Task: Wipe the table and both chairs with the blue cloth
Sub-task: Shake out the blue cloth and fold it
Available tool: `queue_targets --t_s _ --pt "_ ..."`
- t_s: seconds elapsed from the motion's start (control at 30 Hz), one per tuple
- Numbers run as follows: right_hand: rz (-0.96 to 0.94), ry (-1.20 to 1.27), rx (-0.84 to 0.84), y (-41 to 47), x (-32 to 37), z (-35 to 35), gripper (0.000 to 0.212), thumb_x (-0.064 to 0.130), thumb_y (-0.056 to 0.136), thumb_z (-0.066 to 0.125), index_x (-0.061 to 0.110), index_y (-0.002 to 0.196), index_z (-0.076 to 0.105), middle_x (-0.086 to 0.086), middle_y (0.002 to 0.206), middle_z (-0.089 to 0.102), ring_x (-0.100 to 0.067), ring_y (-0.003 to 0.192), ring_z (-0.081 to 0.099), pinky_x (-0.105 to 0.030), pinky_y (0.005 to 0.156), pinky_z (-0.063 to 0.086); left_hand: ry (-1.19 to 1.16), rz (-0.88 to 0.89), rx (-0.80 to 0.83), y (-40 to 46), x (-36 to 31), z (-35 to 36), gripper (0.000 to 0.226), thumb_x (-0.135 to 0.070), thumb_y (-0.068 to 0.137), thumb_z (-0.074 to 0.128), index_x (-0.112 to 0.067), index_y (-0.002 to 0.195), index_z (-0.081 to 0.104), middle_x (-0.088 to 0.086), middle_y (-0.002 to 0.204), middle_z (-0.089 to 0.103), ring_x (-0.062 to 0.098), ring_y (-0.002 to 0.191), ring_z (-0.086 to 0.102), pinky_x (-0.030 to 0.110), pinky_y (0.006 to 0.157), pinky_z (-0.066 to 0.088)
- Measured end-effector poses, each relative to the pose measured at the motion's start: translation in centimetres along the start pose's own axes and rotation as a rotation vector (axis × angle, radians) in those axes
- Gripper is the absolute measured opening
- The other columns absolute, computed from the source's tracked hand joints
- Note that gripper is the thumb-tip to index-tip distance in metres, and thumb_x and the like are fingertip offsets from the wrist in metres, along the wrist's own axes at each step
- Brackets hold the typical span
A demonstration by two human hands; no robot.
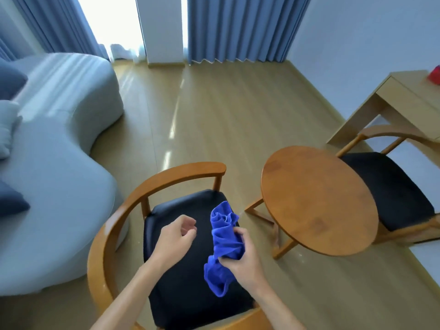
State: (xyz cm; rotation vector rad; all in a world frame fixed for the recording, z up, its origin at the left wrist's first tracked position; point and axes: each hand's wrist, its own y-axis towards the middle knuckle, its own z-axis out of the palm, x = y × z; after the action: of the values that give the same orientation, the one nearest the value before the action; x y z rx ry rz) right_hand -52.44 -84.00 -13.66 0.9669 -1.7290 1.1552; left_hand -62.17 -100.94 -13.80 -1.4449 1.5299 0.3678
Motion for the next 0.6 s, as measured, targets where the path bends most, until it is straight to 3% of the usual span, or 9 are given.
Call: queue_targets --t_s 0.13,0.3,0.4,0.5,0.6 --pt "-0.144 0.071 0.056 -1.1 3.9 -3.4 0.055 0.006 0.069 0.079 0.027 0.112 0.052 0.011 0.103 0.066 -0.011 0.097 0.064 -0.028 0.081 0.054 -0.056 0.110 0.056 -3.6 -6.3 0.6 0.018 -0.021 0.087 0.063 -0.031 0.102 0.063 -0.011 0.096 0.070 0.002 0.091 0.064 0.021 0.079 0.050" --pt "-0.310 0.118 0.154 -4.4 6.5 -8.9 0.058 0.017 0.068 0.078 0.036 0.115 0.049 0.014 0.106 0.064 -0.012 0.100 0.064 -0.034 0.085 0.056 -0.150 0.247 -0.022 -9.8 -13.2 3.9 0.026 -0.013 0.089 0.059 -0.034 0.105 0.057 -0.015 0.101 0.067 -0.005 0.091 0.063 0.012 0.071 0.049" --pt "-0.372 0.166 0.265 -7.0 7.9 -12.6 0.061 0.014 0.070 0.075 0.028 0.123 0.048 0.004 0.113 0.063 -0.017 0.107 0.062 -0.038 0.090 0.054 -0.217 0.308 -0.044 -13.1 -16.1 6.1 0.028 -0.014 0.090 0.060 -0.027 0.114 0.055 -0.017 0.102 0.067 0.000 0.096 0.065 0.023 0.080 0.054" --pt "-0.378 0.194 0.432 -9.4 9.4 -16.5 0.065 0.009 0.074 0.063 0.022 0.134 0.041 0.000 0.122 0.059 -0.013 0.112 0.059 -0.027 0.090 0.051 -0.225 0.377 -0.117 -15.8 -18.4 7.6 0.034 -0.017 0.088 0.065 -0.027 0.118 0.052 -0.020 0.105 0.064 0.003 0.093 0.066 0.032 0.082 0.057" --pt "-0.393 0.246 0.595 -11.0 11.0 -19.4 0.058 0.013 0.083 0.048 0.022 0.140 0.039 -0.006 0.135 0.055 -0.023 0.125 0.052 -0.040 0.104 0.043 -0.259 0.421 -0.147 -18.2 -20.6 7.8 0.050 -0.027 0.080 0.067 -0.035 0.125 0.048 -0.009 0.113 0.061 0.012 0.090 0.065 0.041 0.079 0.058"
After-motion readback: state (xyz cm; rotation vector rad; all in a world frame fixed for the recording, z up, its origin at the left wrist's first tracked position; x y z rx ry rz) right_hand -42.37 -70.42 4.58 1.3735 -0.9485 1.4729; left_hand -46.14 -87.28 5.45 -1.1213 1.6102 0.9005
